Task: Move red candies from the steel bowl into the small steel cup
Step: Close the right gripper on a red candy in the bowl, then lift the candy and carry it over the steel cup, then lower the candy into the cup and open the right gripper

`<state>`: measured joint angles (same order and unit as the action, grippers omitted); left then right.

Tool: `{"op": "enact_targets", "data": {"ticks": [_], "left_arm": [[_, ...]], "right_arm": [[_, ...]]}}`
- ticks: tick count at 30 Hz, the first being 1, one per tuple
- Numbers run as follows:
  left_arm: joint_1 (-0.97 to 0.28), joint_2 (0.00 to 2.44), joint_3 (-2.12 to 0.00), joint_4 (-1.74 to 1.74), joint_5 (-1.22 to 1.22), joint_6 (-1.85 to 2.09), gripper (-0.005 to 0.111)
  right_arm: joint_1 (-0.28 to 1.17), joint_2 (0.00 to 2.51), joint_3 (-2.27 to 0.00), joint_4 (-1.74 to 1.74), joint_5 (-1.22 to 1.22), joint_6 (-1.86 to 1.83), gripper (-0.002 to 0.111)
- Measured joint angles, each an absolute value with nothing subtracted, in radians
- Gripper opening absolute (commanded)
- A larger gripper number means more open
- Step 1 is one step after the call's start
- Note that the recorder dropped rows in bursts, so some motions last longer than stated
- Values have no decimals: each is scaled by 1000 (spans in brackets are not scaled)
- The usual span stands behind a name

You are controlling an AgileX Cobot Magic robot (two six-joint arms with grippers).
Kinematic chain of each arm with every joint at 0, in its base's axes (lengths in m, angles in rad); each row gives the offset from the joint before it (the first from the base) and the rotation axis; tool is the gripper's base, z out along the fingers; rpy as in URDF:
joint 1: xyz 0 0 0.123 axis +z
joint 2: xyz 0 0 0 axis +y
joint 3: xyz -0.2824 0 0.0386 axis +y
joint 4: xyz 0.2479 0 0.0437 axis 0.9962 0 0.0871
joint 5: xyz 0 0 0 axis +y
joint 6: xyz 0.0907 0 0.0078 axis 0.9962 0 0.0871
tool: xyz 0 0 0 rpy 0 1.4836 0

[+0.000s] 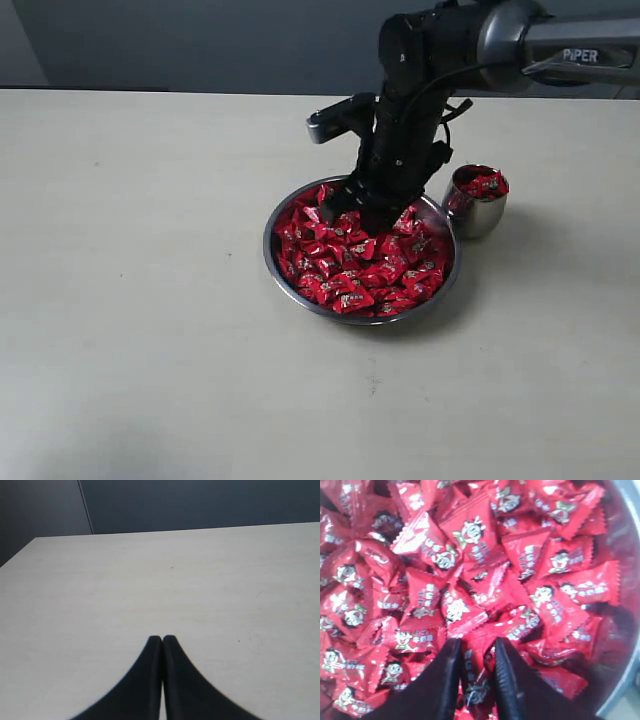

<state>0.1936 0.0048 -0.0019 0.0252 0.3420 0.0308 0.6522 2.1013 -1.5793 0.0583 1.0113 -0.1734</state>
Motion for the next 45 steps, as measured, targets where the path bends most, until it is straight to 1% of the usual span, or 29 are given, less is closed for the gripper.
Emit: {"op": "enact_targets", "data": {"ticks": [8,12,18,21,45], "left_arm": [[194,5,-2,25,342,31,0],[194,5,-2,25,342,31,0],[194,5,-2,25,342,31,0],[194,5,-2,25,342,31,0],[194,5,-2,25,342,31,0]], "right_arm": [[617,2014,-1579,-34,960,-106,-1],[546,1975,-1579,-83,952,-65,-1],[414,1953,-1579,-59,947,-55,-1],[385,1953,-1579,-40,940,-55,-1],[384,2058,-1579,-23,926,-74,-1]]}}
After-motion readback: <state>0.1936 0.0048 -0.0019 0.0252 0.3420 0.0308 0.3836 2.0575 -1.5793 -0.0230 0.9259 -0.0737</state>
